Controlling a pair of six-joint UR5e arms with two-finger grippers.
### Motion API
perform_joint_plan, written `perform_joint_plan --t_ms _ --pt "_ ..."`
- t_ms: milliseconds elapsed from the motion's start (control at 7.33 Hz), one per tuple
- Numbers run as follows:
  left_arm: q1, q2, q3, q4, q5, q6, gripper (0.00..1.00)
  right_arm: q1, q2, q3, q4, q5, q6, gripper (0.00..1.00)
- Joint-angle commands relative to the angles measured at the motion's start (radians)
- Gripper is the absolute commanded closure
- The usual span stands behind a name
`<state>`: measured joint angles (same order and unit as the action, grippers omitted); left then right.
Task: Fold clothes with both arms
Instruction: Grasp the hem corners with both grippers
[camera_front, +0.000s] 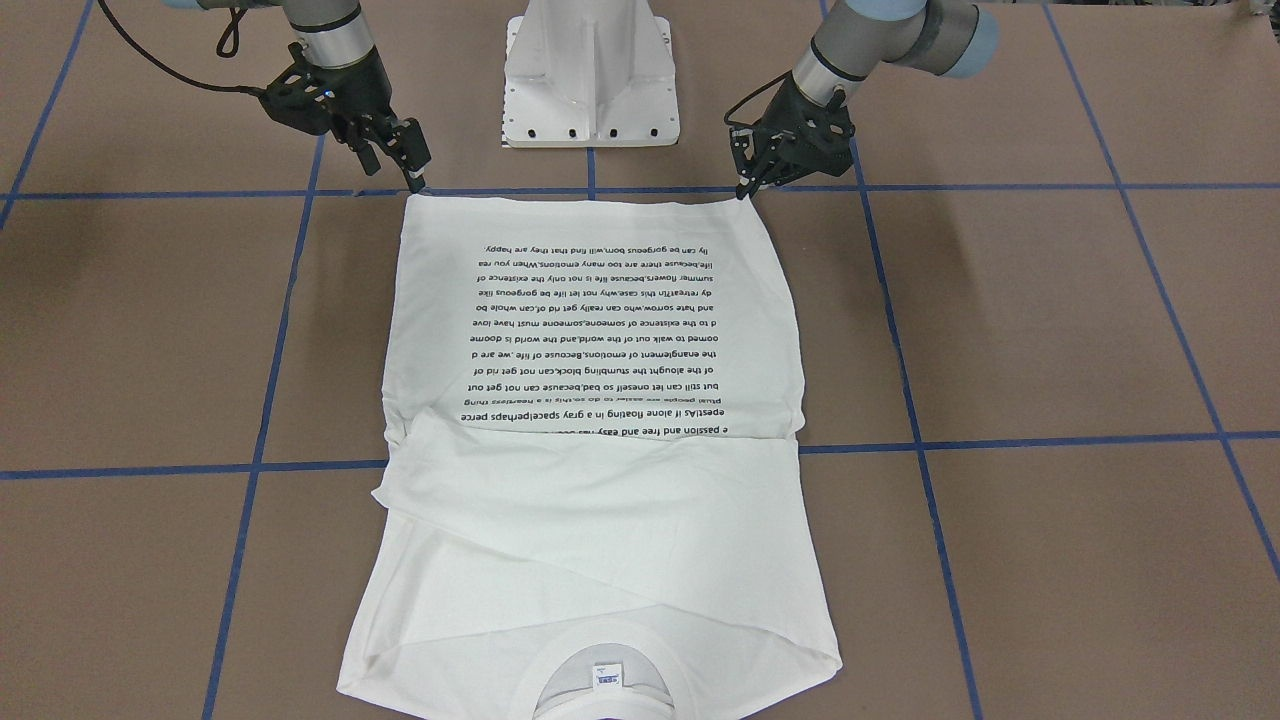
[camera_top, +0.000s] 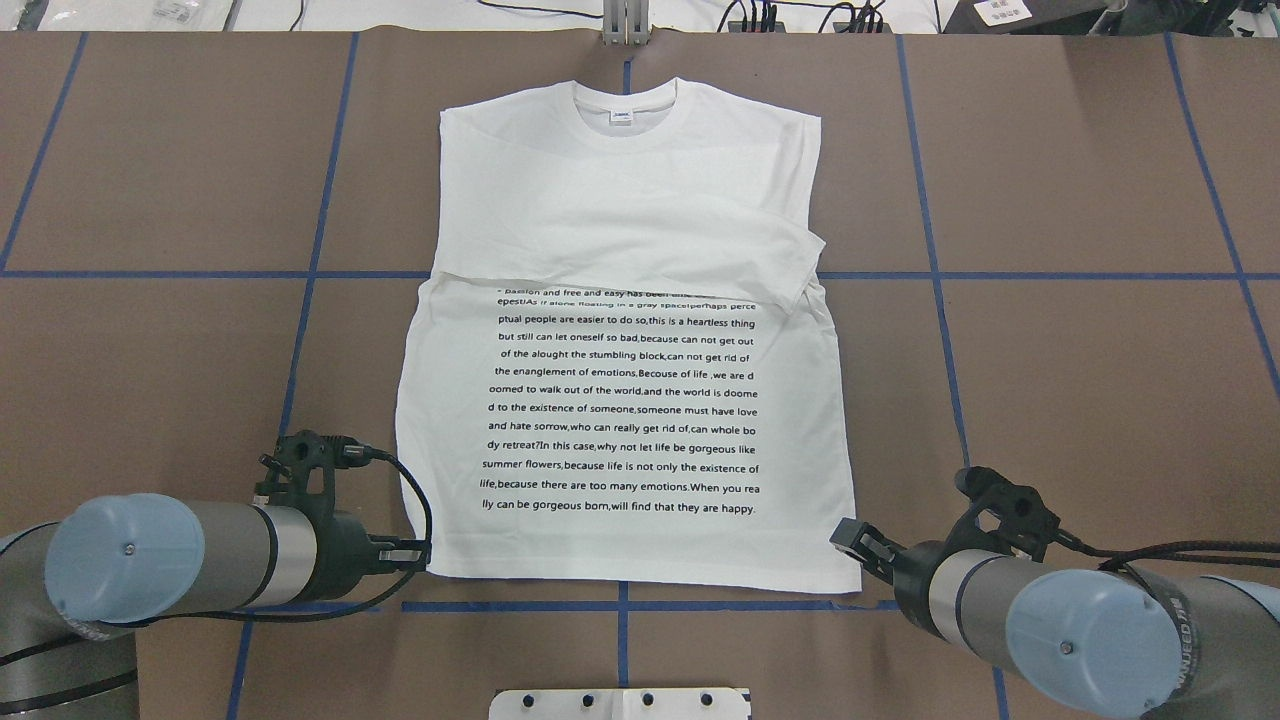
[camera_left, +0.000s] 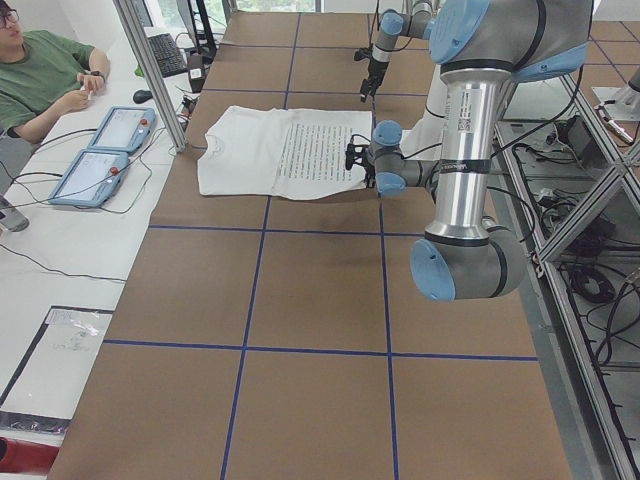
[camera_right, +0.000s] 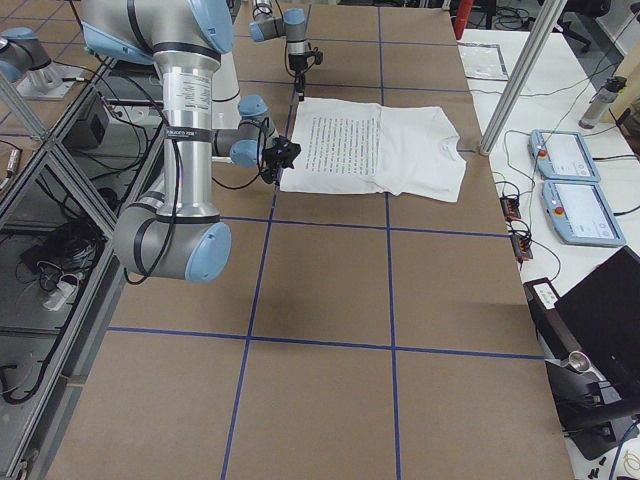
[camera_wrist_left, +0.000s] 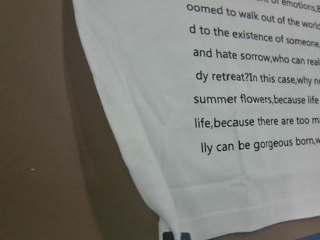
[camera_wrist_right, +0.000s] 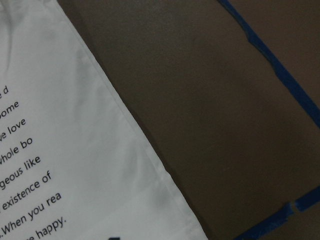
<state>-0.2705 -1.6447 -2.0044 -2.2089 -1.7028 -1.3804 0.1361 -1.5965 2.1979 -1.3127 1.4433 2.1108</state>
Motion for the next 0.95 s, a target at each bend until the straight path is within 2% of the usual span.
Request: perform_joint_plan --t_ms 0,136,818 --pt "-0.001 -0.001 -0.005 0.0 0.0 -0.002 1.0 -0.018 0.076 -0.006 -0.121 -0.018 0.101 0.22" --pt "-0.001 -0.001 -0.011 0.0 0.0 -0.002 1.0 -0.019 0.108 -0.015 -0.135 -0.02 0.101 0.23" --pt "-0.003 0.002 -0.036 0.0 -0.001 -0.003 1.0 -0.053 0.109 -0.082 -0.129 -0.05 0.1 0.27"
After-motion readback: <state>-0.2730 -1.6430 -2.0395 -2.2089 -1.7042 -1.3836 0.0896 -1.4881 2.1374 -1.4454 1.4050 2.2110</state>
